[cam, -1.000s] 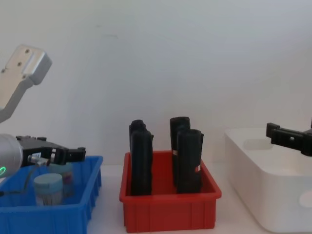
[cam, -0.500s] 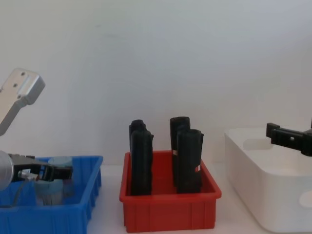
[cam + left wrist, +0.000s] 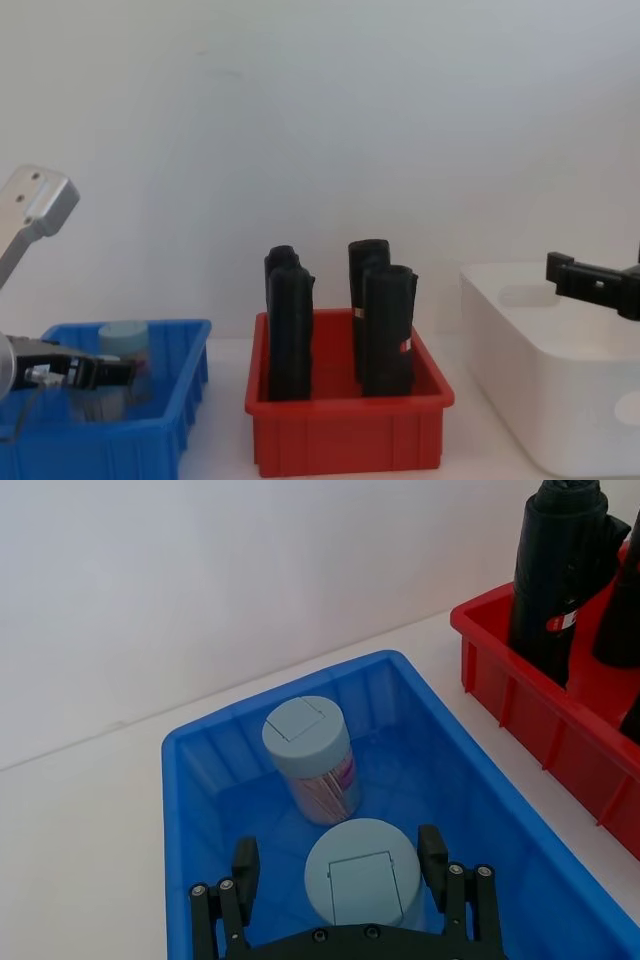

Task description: Pick the cotton swabs from the blue box and place them into the white box.

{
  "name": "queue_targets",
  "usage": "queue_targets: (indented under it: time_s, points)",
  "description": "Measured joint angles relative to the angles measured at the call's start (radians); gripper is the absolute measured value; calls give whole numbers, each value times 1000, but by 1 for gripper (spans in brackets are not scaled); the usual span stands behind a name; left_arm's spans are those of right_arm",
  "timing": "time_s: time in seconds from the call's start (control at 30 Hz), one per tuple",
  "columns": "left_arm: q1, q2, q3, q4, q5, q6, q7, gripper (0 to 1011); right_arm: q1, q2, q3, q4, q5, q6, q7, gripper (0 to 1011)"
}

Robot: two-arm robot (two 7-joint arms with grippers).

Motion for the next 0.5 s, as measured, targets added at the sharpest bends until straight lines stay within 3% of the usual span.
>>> queue_targets:
  time_s: [0.5]
  points:
    - [-26, -9, -14, 71, -46, -29, -59, 1000, 0, 0, 0, 0, 0, 0, 0, 1002]
